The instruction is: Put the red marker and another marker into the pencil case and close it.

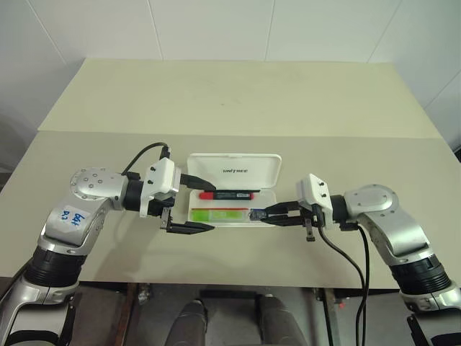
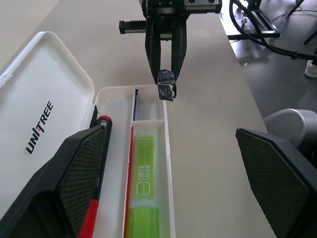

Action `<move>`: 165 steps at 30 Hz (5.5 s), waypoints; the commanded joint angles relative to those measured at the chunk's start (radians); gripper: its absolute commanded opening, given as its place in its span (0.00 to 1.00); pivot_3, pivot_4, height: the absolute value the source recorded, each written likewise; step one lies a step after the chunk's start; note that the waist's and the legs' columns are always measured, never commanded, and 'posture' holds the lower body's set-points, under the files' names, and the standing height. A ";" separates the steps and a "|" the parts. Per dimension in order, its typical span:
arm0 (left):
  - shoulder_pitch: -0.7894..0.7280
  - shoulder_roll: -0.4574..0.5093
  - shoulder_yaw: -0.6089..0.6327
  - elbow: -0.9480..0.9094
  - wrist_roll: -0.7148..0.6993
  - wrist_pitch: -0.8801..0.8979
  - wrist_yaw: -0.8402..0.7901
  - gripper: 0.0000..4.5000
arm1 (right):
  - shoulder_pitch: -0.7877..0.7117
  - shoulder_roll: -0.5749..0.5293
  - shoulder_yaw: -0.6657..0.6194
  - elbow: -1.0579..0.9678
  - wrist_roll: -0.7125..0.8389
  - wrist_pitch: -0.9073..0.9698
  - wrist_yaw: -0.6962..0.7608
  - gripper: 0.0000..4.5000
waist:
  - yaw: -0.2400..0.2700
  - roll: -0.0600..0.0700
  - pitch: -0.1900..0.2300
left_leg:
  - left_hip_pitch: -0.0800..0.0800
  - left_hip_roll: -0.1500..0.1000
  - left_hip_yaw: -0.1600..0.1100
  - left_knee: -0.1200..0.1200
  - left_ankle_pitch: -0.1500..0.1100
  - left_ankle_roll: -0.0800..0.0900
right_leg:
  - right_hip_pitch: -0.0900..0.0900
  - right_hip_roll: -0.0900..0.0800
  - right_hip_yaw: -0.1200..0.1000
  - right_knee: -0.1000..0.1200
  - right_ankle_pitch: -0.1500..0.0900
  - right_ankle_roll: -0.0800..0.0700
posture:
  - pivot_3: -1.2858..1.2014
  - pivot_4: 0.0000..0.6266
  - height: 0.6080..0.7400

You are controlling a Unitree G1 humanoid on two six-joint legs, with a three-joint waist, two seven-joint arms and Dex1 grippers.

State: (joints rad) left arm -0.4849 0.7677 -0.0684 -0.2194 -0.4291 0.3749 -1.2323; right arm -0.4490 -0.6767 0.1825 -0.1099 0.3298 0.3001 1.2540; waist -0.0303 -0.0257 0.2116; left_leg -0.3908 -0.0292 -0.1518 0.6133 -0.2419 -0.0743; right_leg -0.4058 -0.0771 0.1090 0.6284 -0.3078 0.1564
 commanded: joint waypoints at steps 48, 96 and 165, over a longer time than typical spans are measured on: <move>0.042 0.027 0.038 -0.037 -0.014 -0.014 0.021 1.00 | 0.014 -0.084 -0.173 -0.119 0.134 0.142 -0.004 0.99 | 0.003 0.000 0.000 | -0.001 0.000 0.000 -0.001 0.000 0.000 | 0.000 0.000 0.000 -0.001 0.000 0.000 | 0.52 0.24 1.00; -0.033 0.002 0.256 0.227 -0.027 0.005 0.236 0.01 | 0.069 -0.062 -0.254 -0.355 0.314 0.199 -0.213 1.00 | 0.002 0.000 0.000 | 0.000 0.001 0.000 -0.001 0.000 0.000 | 0.000 0.000 -0.001 -0.001 0.000 0.000 | 0.52 0.24 1.00; -0.142 -0.142 -0.175 0.387 0.222 -0.208 -0.144 0.01 | 0.142 -0.047 -0.281 -0.433 0.326 0.209 -0.363 1.00 | 0.003 0.000 0.000 | -0.001 0.000 0.000 -0.001 0.000 0.000 | -0.001 0.000 -0.001 -0.001 0.000 0.000 | 0.52 0.24 1.00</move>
State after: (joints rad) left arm -0.6191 0.6304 -0.2307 0.1715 -0.2260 0.1802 -1.3820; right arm -0.3061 -0.7190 -0.0572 -0.5055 0.6329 0.5103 0.9005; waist -0.0272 -0.0258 0.2116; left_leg -0.3918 -0.0288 -0.1521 0.6124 -0.2420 -0.0742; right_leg -0.4065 -0.0770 0.1084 0.6272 -0.3076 0.1561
